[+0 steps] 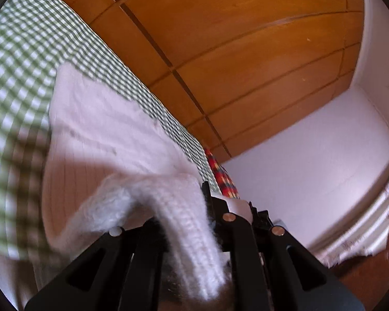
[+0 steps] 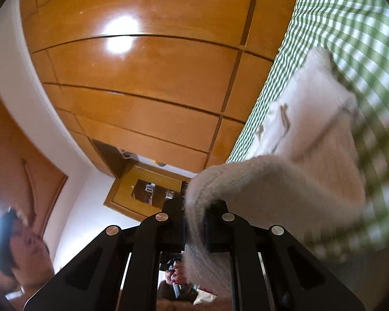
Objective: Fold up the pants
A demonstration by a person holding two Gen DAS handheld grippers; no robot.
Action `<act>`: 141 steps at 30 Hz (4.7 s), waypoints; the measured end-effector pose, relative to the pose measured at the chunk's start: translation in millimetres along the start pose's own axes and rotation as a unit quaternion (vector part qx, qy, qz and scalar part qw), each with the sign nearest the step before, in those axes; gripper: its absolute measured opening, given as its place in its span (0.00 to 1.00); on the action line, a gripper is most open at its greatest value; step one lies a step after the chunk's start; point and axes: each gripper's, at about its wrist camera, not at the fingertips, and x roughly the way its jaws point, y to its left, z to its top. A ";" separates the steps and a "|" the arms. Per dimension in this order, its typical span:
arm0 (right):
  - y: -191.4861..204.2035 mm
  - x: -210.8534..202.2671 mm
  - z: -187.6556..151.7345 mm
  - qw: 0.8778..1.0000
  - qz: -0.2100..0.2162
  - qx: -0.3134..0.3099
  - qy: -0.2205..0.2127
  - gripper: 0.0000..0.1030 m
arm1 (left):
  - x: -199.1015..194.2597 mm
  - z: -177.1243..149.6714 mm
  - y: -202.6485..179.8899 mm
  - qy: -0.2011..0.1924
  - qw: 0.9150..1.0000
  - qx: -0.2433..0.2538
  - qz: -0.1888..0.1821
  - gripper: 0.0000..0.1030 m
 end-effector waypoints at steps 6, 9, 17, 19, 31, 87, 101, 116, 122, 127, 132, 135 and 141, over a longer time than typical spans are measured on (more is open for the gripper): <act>-32.7 52.2 60.1 0.999 -0.042 0.032 -0.001 0.09 | 58.5 65.7 26.3 0.022 0.997 0.014 0.076 0.07; -72.1 69.5 81.3 0.992 -0.103 0.071 -0.021 0.14 | 88.0 86.8 59.1 0.021 0.994 -0.019 0.109 0.21; -59.8 54.5 82.3 0.982 -0.169 0.007 -0.078 0.56 | 52.7 98.7 69.3 -0.127 0.975 -0.010 0.182 0.76; -39.3 55.2 80.0 0.973 -0.216 -0.058 -0.065 0.57 | 54.1 97.2 63.9 -0.104 0.968 0.030 0.228 0.76; -35.5 124.5 107.9 0.880 -0.412 -0.221 0.086 0.56 | 115.6 119.2 62.1 0.023 0.950 0.091 0.298 0.76; -18.9 65.8 -7.3 0.846 -0.471 -0.248 -0.026 0.10 | 58.6 -6.3 39.0 -0.026 0.938 0.111 0.328 0.07; -5.6 54.4 -15.8 0.826 -0.487 -0.274 -0.066 0.31 | 46.7 -9.2 18.4 -0.062 0.916 0.160 0.363 0.61; -6.2 157.3 17.3 0.796 -0.500 -0.342 0.005 0.40 | 150.7 35.5 -8.8 -0.010 0.887 0.249 0.388 0.82; -44.1 164.5 40.3 0.770 -0.541 -0.337 -0.005 0.39 | 164.4 57.2 41.7 -0.003 0.872 0.209 0.442 0.90; -46.8 169.4 35.0 0.754 -0.552 -0.356 -0.018 0.39 | 158.5 52.5 47.6 -0.020 0.877 0.213 0.430 0.91; -46.6 168.2 36.9 0.757 -0.549 -0.353 -0.020 0.39 | 156.0 51.0 48.7 -0.024 0.881 0.212 0.421 0.92; -46.3 168.6 36.6 0.757 -0.549 -0.354 -0.018 0.39 | 154.9 46.8 46.2 -0.026 0.880 0.215 0.423 0.92; -46.6 168.6 37.8 0.759 -0.546 -0.354 -0.018 0.40 | 144.2 31.5 29.1 -0.047 0.878 0.211 0.427 0.94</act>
